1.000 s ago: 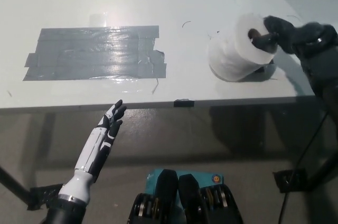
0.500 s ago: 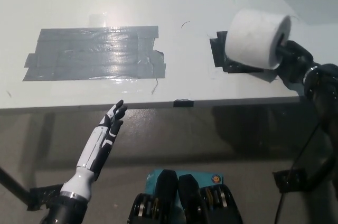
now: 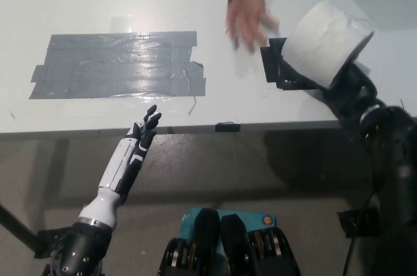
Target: A toilet paper roll is kept on the black spot on the desk infront of the robot and the robot inserts its right thumb into the hole in the centre to grab the roll. Then it passes the roll to a person.
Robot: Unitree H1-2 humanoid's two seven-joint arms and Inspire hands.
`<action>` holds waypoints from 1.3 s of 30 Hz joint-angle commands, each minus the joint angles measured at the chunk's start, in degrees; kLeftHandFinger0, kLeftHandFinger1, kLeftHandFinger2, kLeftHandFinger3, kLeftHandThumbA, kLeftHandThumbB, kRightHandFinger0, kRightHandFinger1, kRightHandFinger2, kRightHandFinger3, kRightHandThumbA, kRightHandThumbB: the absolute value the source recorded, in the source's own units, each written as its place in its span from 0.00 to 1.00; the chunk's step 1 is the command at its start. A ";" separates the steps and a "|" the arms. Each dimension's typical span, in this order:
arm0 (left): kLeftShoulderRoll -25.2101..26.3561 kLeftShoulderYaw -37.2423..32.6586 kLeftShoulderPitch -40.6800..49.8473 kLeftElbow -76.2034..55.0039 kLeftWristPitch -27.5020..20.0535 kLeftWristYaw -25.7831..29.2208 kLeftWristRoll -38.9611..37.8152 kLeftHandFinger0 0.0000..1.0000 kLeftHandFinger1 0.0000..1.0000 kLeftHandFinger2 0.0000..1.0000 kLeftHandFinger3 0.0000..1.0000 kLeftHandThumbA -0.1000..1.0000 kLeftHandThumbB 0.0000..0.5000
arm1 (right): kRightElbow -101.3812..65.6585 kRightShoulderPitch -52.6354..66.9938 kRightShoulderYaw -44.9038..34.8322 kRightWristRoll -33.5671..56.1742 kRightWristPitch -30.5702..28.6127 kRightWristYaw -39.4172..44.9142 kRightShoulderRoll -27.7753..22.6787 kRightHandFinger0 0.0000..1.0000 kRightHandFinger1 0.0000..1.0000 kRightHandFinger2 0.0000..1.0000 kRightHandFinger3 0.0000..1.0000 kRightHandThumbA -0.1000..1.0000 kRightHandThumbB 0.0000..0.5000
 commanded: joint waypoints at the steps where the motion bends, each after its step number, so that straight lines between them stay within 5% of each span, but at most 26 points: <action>1: -0.12 0.72 -2.72 -0.71 -1.64 0.20 -0.92 1.00 1.00 1.00 1.00 1.00 0.43 | -37.63 6.67 14.17 38.64 8.14 -7.39 2.62 0.00 0.49 0.81 1.00 0.00 0.23; 3: -0.20 0.63 -2.25 -0.47 -2.19 0.21 -0.99 1.00 1.00 1.00 1.00 1.00 0.44 | -42.98 9.55 17.89 43.98 8.14 -10.81 1.54 0.00 0.51 0.81 1.00 0.00 0.22; 4: -0.21 0.62 -2.23 -0.46 -2.21 0.20 -1.01 1.00 1.00 1.00 1.00 1.00 0.43 | -43.43 9.79 18.28 44.53 8.14 -11.24 1.37 0.00 0.46 0.78 0.98 0.00 0.31; 5: -0.28 0.55 -1.55 -0.56 -2.25 0.13 -1.14 1.00 1.00 1.00 1.00 1.00 0.42 | -46.21 11.33 19.59 45.76 8.14 -11.64 0.99 0.00 0.45 0.79 1.00 0.00 0.23; 13: -0.19 0.31 -0.68 -0.65 -2.30 0.52 -0.13 1.00 1.00 1.00 1.00 1.00 0.42 | -49.38 11.86 21.06 47.75 8.14 -12.54 -1.11 0.00 0.52 0.85 1.00 0.00 0.16; 19: 0.01 0.23 -0.79 -0.56 -2.44 0.32 -0.14 1.00 1.00 1.00 1.00 1.00 0.41 | -46.79 8.90 22.29 44.46 8.14 -16.03 -3.95 0.00 0.47 0.81 0.98 0.00 0.17; 22: 0.18 0.33 -0.79 -0.59 -2.68 0.26 -0.26 1.00 1.00 1.00 1.00 1.00 0.39 | -43.12 5.55 23.50 36.12 8.14 -13.10 -5.27 0.00 0.42 0.78 1.00 0.00 0.12; 26: 0.12 0.28 -0.73 -0.76 -2.16 -0.02 -0.52 1.00 1.00 1.00 1.00 1.00 0.41 | -40.23 2.40 26.61 25.86 8.14 -12.66 -7.78 0.00 0.48 0.85 1.00 0.00 0.14; 32: 0.28 0.25 -1.06 -0.71 -2.20 -0.02 -0.27 1.00 1.00 1.00 1.00 1.00 0.41 | -33.21 -3.12 31.43 18.88 8.14 -13.96 -10.58 0.03 0.56 0.95 1.00 0.00 0.22; 39: 0.28 0.22 -0.91 -1.06 -2.05 -0.20 -0.43 1.00 1.00 1.00 1.00 1.00 0.41 | -21.00 -10.88 42.98 1.37 4.24 -13.75 -14.37 0.08 0.52 0.88 0.92 0.00 0.38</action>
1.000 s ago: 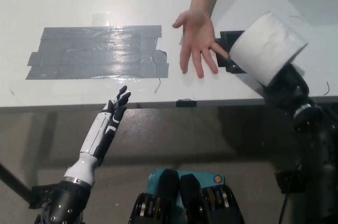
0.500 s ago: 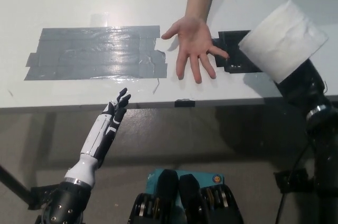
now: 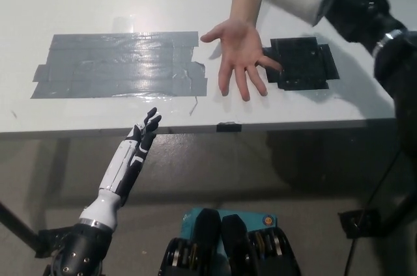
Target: A toilet paper roll is kept on the black spot on the desk infront of the robot and the robot inserts its right thumb into the hole in the centre to grab the roll. Then it passes the roll to a person.
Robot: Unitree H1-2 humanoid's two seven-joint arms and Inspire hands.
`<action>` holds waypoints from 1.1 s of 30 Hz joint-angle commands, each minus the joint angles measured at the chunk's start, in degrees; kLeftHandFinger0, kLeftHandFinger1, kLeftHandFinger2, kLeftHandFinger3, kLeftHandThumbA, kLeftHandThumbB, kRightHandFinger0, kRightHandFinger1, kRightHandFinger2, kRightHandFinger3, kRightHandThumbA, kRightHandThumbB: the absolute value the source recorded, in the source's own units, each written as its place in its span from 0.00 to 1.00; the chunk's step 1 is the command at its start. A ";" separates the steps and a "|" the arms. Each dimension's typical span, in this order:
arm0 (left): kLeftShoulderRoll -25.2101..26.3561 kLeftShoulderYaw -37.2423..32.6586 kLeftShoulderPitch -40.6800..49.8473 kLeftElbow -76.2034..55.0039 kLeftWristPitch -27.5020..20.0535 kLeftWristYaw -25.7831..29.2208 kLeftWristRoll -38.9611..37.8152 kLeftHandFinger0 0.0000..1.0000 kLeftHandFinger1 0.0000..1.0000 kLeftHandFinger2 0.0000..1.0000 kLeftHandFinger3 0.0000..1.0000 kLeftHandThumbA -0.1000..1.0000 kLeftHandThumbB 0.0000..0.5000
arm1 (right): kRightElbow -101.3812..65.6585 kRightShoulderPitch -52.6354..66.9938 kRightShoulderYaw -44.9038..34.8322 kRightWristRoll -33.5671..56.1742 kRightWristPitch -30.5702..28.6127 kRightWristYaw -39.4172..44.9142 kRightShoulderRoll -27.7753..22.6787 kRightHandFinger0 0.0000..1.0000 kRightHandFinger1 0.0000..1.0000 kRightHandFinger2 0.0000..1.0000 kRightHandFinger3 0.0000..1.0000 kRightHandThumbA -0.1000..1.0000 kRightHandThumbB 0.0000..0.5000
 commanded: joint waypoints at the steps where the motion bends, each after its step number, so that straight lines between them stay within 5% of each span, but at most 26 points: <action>1: 0.25 0.21 -0.97 -2.34 -1.32 -0.30 -0.52 1.00 1.00 1.00 1.00 1.00 0.41 | 7.33 -8.33 7.55 -15.21 -5.06 -0.73 -3.50 0.09 0.51 0.88 0.91 0.00 0.38; 8: 0.27 0.26 -1.35 -2.46 -0.97 -0.11 -0.19 1.00 1.00 1.00 1.00 1.00 0.42 | 16.63 -13.32 16.19 -24.32 -10.73 -1.43 -2.89 0.15 0.60 0.95 0.93 0.00 0.35; 12: 0.13 0.19 -1.13 -2.91 -0.39 -0.26 -0.34 1.00 1.00 1.00 1.00 1.00 0.41 | 22.42 -15.43 20.64 -29.02 -13.77 -3.27 -1.39 0.12 0.51 0.84 0.78 0.00 0.35; 14: 0.21 0.14 -1.26 -2.88 -0.27 -0.30 -0.20 1.00 1.00 1.00 1.00 1.00 0.40 | 24.60 -16.43 22.52 -31.09 -14.23 -4.15 -0.93 0.12 0.51 0.84 0.77 0.00 0.35; 17: 0.24 0.07 -1.34 -3.22 -0.05 -0.31 -0.01 1.00 1.00 1.00 1.00 1.00 0.41 | 28.30 -17.61 22.99 -31.49 -15.86 -4.72 0.24 0.13 0.58 0.91 0.77 0.00 0.35; 27: 0.49 -0.09 -1.83 -2.59 -1.09 -0.61 -0.20 1.00 1.00 1.00 1.00 1.00 0.40 | 36.92 -21.35 24.13 -36.12 -19.22 -5.31 3.75 0.12 0.59 0.86 0.78 0.00 0.38; 28: 0.54 -0.08 -2.01 -2.54 -0.90 -0.62 -0.12 1.00 1.00 1.00 1.00 1.00 0.40 | 37.16 -21.60 24.50 -36.76 -19.33 -4.82 3.88 0.21 0.67 0.92 0.82 0.00 0.41; 29: 0.54 -0.08 -2.04 -2.58 -0.87 -0.60 -0.10 1.00 1.00 1.00 1.00 1.00 0.41 | 37.47 -21.97 25.04 -37.72 -18.75 -3.94 3.97 0.57 1.00 1.00 0.98 0.00 0.47; 30: 0.53 -0.08 -2.04 -2.59 -0.87 -0.59 -0.09 1.00 1.00 1.00 1.00 1.00 0.41 | 37.61 -22.11 25.21 -38.15 -18.51 -3.56 4.01 0.78 1.00 1.00 0.96 0.00 0.45; 31: 0.59 -0.07 -2.18 -2.96 -0.33 -0.67 -0.04 1.00 1.00 1.00 1.00 1.00 0.40 | 38.31 -23.40 25.78 -37.99 -15.21 1.15 3.99 1.00 1.00 1.00 1.00 0.27 0.57; 33: 0.67 -0.10 -2.27 -3.34 0.33 -0.86 -0.05 1.00 1.00 1.00 1.00 1.00 0.39 | 38.16 -24.13 26.81 -38.34 -13.52 6.48 3.27 1.00 1.00 1.00 1.00 0.43 0.76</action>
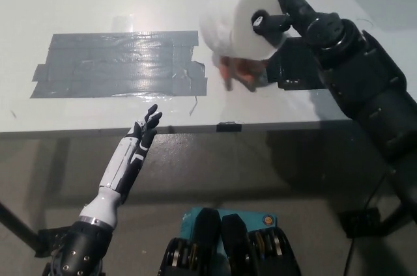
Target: A toilet paper roll is kept on the black spot on the desk infront of the robot and the robot inserts its right thumb into the hole in the centre to grab the roll. Then it passes the roll to a person.
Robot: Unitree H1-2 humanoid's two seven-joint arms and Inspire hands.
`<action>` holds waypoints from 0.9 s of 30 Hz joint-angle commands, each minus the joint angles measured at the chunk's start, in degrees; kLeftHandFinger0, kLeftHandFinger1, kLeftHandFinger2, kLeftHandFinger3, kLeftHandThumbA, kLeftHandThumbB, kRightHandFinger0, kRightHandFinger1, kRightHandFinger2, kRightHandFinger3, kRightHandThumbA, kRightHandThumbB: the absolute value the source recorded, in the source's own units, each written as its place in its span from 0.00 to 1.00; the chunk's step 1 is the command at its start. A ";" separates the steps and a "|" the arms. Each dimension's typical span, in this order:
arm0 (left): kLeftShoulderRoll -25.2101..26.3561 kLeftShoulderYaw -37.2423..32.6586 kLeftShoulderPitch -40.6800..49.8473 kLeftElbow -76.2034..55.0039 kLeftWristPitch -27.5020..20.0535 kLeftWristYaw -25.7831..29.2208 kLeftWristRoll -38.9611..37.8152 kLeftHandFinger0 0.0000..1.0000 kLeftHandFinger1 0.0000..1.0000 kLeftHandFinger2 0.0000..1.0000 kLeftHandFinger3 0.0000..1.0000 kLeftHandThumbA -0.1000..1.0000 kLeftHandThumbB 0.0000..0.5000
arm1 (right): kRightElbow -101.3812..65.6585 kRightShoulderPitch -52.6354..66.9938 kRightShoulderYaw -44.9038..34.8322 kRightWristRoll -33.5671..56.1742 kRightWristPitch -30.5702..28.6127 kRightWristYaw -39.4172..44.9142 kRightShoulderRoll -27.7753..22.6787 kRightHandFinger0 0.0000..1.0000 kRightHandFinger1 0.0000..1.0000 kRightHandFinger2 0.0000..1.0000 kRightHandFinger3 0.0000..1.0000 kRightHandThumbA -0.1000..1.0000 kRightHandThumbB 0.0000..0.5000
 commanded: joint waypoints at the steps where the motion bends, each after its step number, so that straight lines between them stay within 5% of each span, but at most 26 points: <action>1: 0.66 -0.03 -1.87 -2.47 0.19 -0.86 -0.12 1.00 1.00 1.00 1.00 1.00 0.39 | -0.80 -5.92 1.90 -4.63 0.72 8.00 -0.96 1.00 1.00 1.00 1.00 0.45 0.79; 2: 0.66 -0.08 -2.00 -2.38 0.19 -0.93 -0.14 1.00 1.00 1.00 1.00 1.00 0.39 | -0.84 -5.84 2.50 -5.38 0.38 8.88 -1.39 1.00 1.00 1.00 1.00 0.53 0.92; 4: 0.63 -0.12 -2.17 -2.26 0.19 -1.12 -0.46 1.00 1.00 1.00 1.00 1.00 0.37 | -0.81 -5.69 3.21 -6.23 -0.08 10.17 -1.98 1.00 1.00 1.00 1.00 0.60 0.98; 27: 0.90 -0.25 -2.60 -1.79 -0.12 -0.91 -0.02 1.00 1.00 1.00 1.00 1.00 0.36 | -6.19 -4.53 -0.70 -9.29 2.15 14.74 -6.56 1.00 1.00 1.00 1.00 0.67 1.00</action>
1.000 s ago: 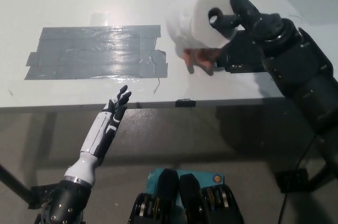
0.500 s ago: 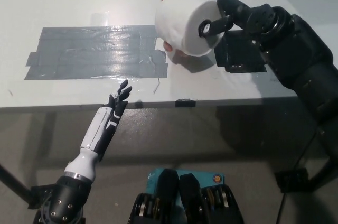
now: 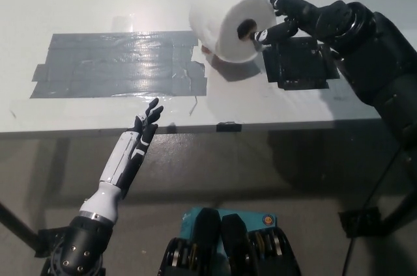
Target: A toilet paper roll is kept on the black spot on the desk infront of the robot and the robot inserts its right thumb into the hole in the centre to grab the roll. Then it passes the roll to a person.
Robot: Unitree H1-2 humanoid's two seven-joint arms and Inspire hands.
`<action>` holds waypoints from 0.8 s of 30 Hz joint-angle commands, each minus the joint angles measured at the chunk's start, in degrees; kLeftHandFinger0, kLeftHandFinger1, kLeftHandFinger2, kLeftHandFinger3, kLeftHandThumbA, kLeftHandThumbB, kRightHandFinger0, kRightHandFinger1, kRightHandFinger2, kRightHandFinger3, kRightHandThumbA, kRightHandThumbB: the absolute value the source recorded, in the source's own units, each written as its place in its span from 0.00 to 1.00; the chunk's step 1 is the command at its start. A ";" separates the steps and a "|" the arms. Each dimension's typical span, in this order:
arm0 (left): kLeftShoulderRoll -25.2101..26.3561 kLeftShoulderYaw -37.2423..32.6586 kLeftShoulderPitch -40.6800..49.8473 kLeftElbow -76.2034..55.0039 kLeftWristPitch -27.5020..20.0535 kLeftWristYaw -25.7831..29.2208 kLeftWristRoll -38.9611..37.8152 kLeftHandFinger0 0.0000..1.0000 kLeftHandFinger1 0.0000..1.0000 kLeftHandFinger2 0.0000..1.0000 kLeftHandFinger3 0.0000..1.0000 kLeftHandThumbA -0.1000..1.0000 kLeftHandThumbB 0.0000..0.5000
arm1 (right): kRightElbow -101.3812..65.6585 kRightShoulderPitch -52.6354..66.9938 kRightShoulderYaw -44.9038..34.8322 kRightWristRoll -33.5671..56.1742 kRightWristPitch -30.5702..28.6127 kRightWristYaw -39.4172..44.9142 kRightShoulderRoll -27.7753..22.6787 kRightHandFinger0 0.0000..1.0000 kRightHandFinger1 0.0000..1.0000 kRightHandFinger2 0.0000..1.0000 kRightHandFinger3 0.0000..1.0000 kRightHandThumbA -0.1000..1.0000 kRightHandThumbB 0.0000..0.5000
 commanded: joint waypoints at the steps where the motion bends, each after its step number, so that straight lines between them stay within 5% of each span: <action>1: 0.74 -0.05 -1.70 -1.29 -0.29 -0.92 -0.15 1.00 1.00 1.00 1.00 1.00 0.36 | -4.61 -3.08 -3.14 -0.65 1.49 0.64 -3.05 1.00 1.00 1.00 1.00 0.66 1.00; 5: 0.77 -0.06 -1.68 -1.25 -0.57 -0.94 -0.23 1.00 1.00 1.00 1.00 1.00 0.34 | -11.39 -2.37 -5.60 -0.48 4.07 0.89 -5.19 1.00 1.00 1.00 1.00 0.72 1.00; 7: 0.70 -0.09 -1.60 -1.21 -0.55 -0.92 -0.26 1.00 1.00 1.00 1.00 1.00 0.33 | -18.22 -0.80 -8.49 0.55 4.22 0.26 -7.19 1.00 1.00 1.00 1.00 0.68 1.00; 11: 0.48 0.17 -1.62 -1.11 -0.56 -0.89 -0.92 1.00 1.00 1.00 1.00 1.00 0.34 | -34.13 3.25 -12.92 1.46 7.44 1.69 -11.62 1.00 1.00 1.00 1.00 0.70 0.89; 16: 0.59 0.41 -2.63 -0.54 -1.15 -0.52 -0.68 1.00 1.00 1.00 1.00 1.00 0.36 | -56.70 10.44 -17.24 1.33 13.46 3.29 -15.68 1.00 1.00 1.00 1.00 0.83 1.00; 19: 0.63 0.75 -3.50 0.13 -1.66 -0.18 -0.72 1.00 1.00 1.00 1.00 1.00 0.36 | -73.57 19.12 -22.04 6.22 13.46 2.50 -15.56 1.00 1.00 1.00 1.00 0.82 0.90; 23: 0.11 0.93 -4.44 1.24 -2.38 0.14 -1.17 1.00 1.00 1.00 1.00 1.00 0.40 | -84.89 26.14 -24.43 8.33 13.46 1.91 -14.34 1.00 1.00 1.00 1.00 0.88 0.96; 24: -0.15 1.06 -4.53 1.17 -1.88 0.05 -1.66 1.00 1.00 1.00 1.00 1.00 0.40 | -90.43 30.48 -25.13 9.10 13.46 0.69 -12.79 1.00 1.00 1.00 1.00 0.90 0.91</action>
